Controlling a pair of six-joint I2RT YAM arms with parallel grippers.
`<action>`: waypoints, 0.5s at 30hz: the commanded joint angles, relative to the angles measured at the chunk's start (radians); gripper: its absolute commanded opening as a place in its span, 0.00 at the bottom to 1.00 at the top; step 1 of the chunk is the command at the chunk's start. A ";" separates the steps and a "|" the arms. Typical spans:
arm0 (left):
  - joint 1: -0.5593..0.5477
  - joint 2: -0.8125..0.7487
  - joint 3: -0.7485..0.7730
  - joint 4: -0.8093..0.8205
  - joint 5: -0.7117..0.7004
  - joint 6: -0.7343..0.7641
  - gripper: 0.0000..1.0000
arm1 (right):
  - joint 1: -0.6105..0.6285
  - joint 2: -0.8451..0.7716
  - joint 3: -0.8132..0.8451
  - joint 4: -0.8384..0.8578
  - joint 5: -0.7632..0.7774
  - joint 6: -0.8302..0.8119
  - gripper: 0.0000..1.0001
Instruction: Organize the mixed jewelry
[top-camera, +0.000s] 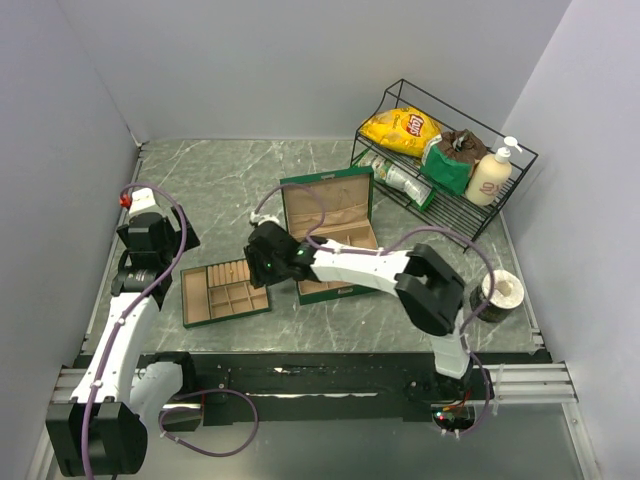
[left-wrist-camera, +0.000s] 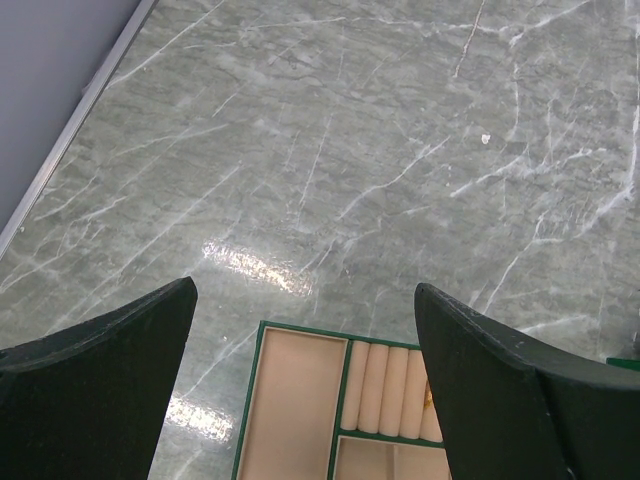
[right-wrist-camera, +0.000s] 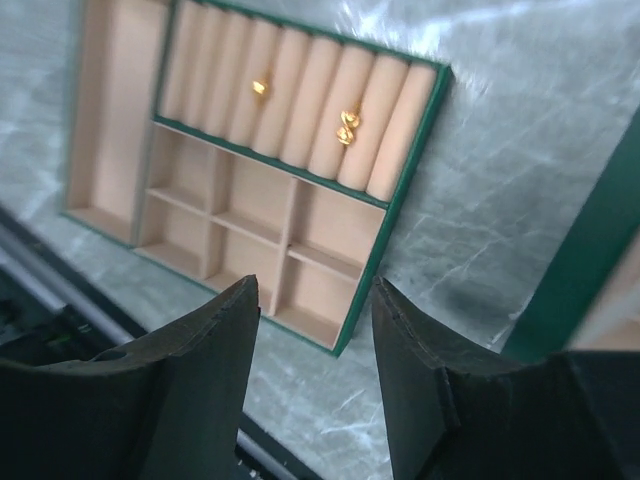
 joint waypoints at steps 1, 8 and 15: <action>0.004 -0.028 0.032 0.014 0.005 -0.015 0.96 | 0.015 0.070 0.077 -0.104 0.092 0.035 0.54; 0.004 -0.027 0.030 0.014 0.020 -0.015 0.96 | 0.015 0.145 0.114 -0.101 0.106 0.037 0.52; 0.004 -0.027 0.029 0.014 0.023 -0.013 0.96 | 0.012 0.159 0.128 -0.086 0.094 0.040 0.51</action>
